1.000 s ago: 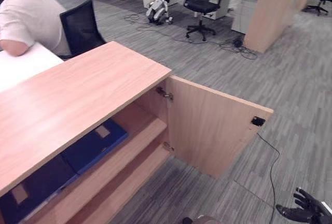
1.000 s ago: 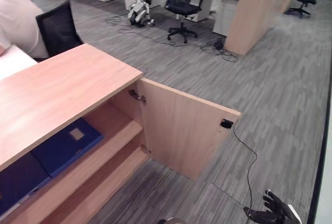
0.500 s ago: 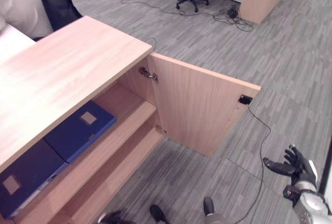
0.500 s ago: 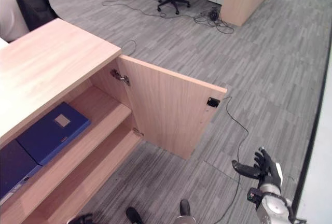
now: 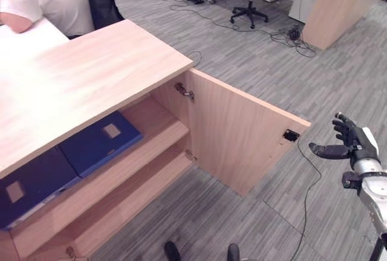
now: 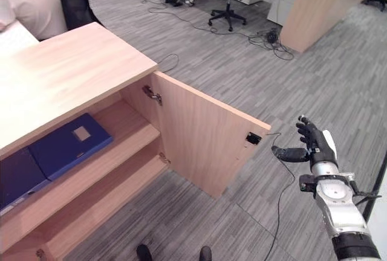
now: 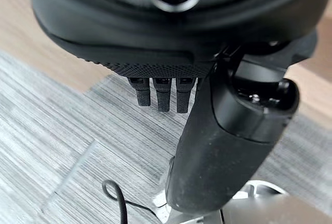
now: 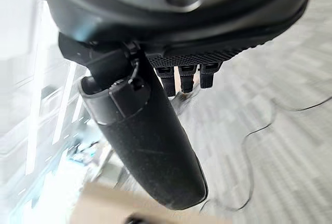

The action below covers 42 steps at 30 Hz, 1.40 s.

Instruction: Put the empty folder in the office cabinet

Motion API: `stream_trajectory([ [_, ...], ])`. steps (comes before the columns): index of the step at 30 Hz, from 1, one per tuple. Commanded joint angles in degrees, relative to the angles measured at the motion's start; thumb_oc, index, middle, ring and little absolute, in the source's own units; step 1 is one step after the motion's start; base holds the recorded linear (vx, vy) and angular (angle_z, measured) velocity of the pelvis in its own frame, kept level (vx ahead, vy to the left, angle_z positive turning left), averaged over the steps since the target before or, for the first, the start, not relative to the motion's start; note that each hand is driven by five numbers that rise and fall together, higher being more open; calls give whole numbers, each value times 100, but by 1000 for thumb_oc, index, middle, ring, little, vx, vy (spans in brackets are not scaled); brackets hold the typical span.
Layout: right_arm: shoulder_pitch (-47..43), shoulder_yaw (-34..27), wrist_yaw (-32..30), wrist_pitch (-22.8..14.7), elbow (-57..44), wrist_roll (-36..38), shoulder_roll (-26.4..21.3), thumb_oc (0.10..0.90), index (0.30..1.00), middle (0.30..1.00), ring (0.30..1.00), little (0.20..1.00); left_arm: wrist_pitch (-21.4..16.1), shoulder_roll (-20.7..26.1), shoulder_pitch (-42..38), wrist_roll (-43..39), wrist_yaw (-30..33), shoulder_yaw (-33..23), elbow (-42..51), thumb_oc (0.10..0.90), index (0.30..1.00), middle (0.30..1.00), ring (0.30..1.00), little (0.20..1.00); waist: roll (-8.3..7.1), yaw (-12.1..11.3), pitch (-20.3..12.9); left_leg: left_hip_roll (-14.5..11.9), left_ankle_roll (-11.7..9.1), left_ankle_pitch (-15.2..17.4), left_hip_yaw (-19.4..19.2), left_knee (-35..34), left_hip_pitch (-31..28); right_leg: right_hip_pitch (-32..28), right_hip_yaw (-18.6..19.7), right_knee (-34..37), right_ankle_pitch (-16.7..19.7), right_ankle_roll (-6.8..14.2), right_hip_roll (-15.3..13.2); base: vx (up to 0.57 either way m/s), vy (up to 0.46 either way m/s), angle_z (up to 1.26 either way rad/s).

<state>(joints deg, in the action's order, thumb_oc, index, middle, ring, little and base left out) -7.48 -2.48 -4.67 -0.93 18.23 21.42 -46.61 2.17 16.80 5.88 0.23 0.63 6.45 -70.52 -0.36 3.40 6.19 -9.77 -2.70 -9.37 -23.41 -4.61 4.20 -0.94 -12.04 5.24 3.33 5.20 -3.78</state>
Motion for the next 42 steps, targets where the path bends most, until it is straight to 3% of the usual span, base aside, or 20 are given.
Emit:
stream_trajectory([
  [1,-617,56,186,-625,-587,121,-657,800,900,900,900,900,35,147,-48,52,-22,-127,-353,800,900,900,900,900,-114,-98,-145,-14,-347,755,30,-39,-436,325,64,-24,-589,147,130,-4,-34,8],
  [6,-976,996,1045,-809,-1526,645,-835,800,900,900,900,900,38,168,157,181,-107,-302,-491,800,900,900,900,900,-118,-257,-197,-67,-402,708,57,-39,-412,305,-5,-24,-628,127,165,0,0,0],
  [9,-1185,1349,1243,-823,-1672,749,-916,800,900,900,900,900,25,136,158,157,-133,-297,-458,800,900,900,900,900,-129,-286,-214,-75,-416,699,67,-39,-404,313,-4,-24,-626,124,168,0,0,0],
  [10,-1381,1731,1476,-827,-1976,878,-1002,800,900,900,900,900,4,106,134,133,-146,-273,-404,800,900,900,900,900,-138,-307,-233,-75,-425,691,68,-39,-405,304,-5,-24,-619,121,168,0,0,0],
  [17,-1774,2918,2245,-639,-3004,1241,-813,800,900,900,900,900,-70,87,27,150,-173,-205,-283,800,900,900,900,900,-187,-346,-295,-86,-389,598,48,-39,-336,368,-74,-24,-517,77,155,-31,-2,-7],
  [22,-2170,3723,2454,-513,-3248,1248,-191,800,900,900,900,900,-108,93,45,232,-136,-160,-267,800,900,900,900,900,-186,-427,-307,-91,-384,605,91,-39,-350,343,-94,-24,-515,62,148,-3,2,-15],
  [24,-2442,4091,2400,-461,-3106,1326,563,800,900,900,900,900,-135,87,105,266,-107,-70,-232,800,900,900,900,900,-179,-541,-294,-99,-372,594,135,-39,-351,320,-129,-24,-516,43,148,-7,-14,-17],
  [31,-2674,4421,2176,-432,-2412,1273,2035,800,900,900,900,900,-142,59,96,131,16,31,-90,800,900,900,900,900,-167,-816,-253,-117,-363,543,338,-39,-358,214,-237,-24,-590,-32,185,1,-46,28],
  [36,-2849,4701,2205,-353,-2130,1187,2451,800,900,900,900,900,-176,131,3,-26,105,6,-38,800,900,900,900,900,-186,-1024,-157,-194,-388,474,518,34,-331,105,-353,-24,-673,-102,226,6,-126,49],
  [40,-2876,4757,2177,-313,-2042,1140,2368,800,900,900,900,900,-216,188,-157,-189,133,13,41,800,900,900,900,900,-189,-1172,46,-295,-437,368,880,324,-24,63,-540,-24,-727,-198,244,-58,-171,49],
  [42,-2755,4636,2148,-322,-2194,944,2050,800,900,900,900,900,-209,200,-288,-335,127,-5,87,800,900,900,900,900,-96,-1215,191,-305,-498,83,1258,291,251,16,-848,-40,-821,-288,273,-100,-200,85],
])
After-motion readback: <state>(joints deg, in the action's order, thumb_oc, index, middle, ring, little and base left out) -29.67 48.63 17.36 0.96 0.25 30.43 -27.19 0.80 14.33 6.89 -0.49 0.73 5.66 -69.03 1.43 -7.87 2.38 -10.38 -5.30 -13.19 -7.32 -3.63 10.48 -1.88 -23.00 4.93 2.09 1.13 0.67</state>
